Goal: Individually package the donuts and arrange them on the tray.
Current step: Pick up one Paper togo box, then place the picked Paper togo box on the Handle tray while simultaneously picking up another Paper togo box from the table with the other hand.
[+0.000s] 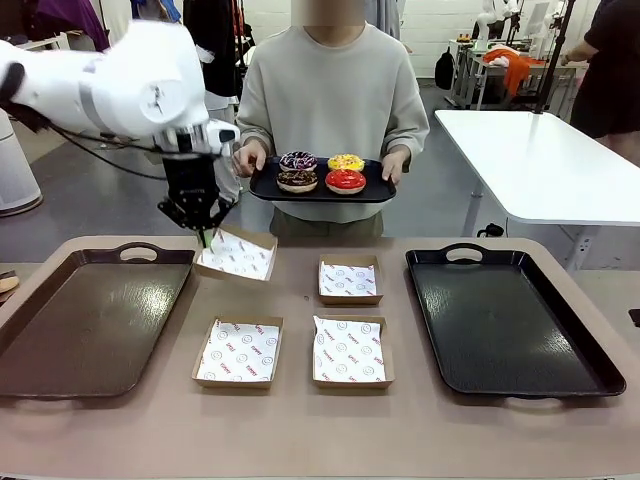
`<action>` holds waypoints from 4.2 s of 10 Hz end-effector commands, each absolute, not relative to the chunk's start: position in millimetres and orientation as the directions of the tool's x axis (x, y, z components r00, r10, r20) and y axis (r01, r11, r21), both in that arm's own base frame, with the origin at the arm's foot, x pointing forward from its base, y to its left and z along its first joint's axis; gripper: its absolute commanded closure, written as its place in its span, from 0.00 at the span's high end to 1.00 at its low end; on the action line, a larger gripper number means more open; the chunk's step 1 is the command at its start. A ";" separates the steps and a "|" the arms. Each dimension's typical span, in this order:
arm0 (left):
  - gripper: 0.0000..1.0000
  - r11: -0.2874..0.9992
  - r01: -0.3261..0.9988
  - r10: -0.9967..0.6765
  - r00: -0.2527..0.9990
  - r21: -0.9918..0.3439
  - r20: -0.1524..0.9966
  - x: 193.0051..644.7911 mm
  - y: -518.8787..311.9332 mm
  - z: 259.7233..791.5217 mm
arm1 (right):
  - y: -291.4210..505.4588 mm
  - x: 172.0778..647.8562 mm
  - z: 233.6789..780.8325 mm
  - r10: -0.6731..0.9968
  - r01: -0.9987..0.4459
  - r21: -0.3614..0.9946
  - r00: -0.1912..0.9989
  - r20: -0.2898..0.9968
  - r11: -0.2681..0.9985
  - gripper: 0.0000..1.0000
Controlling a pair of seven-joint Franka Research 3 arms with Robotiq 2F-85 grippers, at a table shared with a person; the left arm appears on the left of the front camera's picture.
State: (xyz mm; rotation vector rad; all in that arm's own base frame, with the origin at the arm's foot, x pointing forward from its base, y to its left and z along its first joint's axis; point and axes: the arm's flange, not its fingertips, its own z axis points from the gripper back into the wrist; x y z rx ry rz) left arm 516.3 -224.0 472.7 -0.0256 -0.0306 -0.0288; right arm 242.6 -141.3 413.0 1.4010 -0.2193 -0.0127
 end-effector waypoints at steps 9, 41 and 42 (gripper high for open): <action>0.00 0.998 0.018 -0.012 0.996 -0.057 0.093 499.3 -223.4 518.7 | -142.4 241.9 413.2 -0.139 -0.130 0.978 0.978 0.153 0.163 1.00; 0.01 0.996 0.047 -0.040 0.995 -0.070 0.093 504.2 -217.2 519.8 | -121.3 280.9 435.6 -0.206 -0.074 0.951 0.968 0.141 0.301 1.00; 0.01 0.994 0.085 -0.077 0.991 -0.075 0.106 514.8 -199.4 532.1 | -102.0 315.3 458.1 -0.225 -0.052 0.923 0.963 0.147 0.381 1.00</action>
